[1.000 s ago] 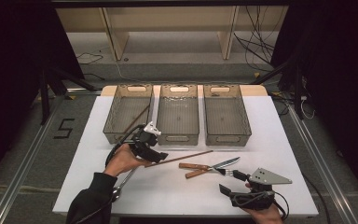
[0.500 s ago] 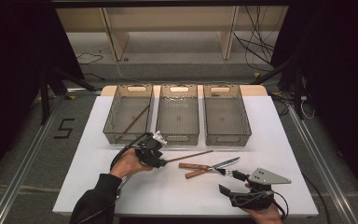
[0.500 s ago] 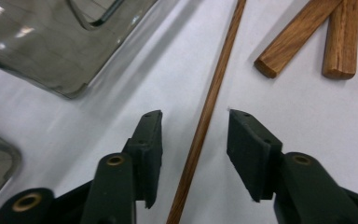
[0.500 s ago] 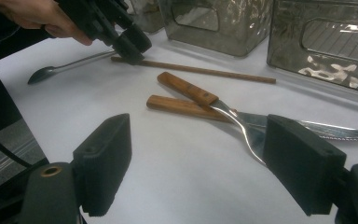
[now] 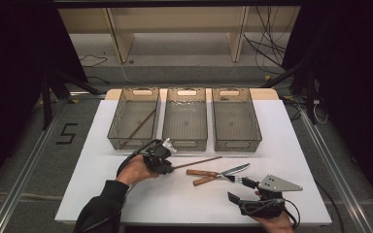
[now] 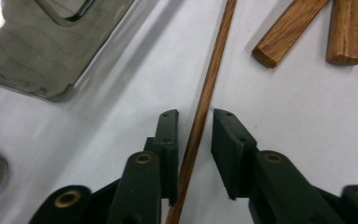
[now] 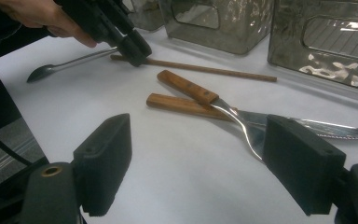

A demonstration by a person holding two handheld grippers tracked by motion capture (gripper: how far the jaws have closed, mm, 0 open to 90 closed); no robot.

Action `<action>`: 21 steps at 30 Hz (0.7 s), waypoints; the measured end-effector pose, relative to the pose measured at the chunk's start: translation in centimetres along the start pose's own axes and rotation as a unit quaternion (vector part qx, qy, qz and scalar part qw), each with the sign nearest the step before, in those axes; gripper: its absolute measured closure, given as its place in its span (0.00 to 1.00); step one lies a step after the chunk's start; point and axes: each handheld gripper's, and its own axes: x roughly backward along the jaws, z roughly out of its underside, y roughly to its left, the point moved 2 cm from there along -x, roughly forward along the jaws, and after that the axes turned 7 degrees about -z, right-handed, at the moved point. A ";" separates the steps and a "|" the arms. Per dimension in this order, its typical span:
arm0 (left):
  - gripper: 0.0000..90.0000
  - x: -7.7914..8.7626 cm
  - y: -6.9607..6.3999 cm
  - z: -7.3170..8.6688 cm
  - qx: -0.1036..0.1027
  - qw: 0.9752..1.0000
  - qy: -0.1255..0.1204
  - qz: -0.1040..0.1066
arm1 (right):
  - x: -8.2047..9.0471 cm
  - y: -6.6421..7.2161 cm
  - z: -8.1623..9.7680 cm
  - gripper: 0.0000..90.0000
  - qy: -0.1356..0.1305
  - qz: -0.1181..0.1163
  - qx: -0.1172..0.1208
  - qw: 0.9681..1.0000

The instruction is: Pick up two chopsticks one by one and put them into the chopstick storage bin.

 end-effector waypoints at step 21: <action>0.94 0.2 -1.3 -0.1 -0.079 0.997 0.007 0.012 | 0.0 0.0 0.0 0.28 0.000 0.001 -0.001 1.000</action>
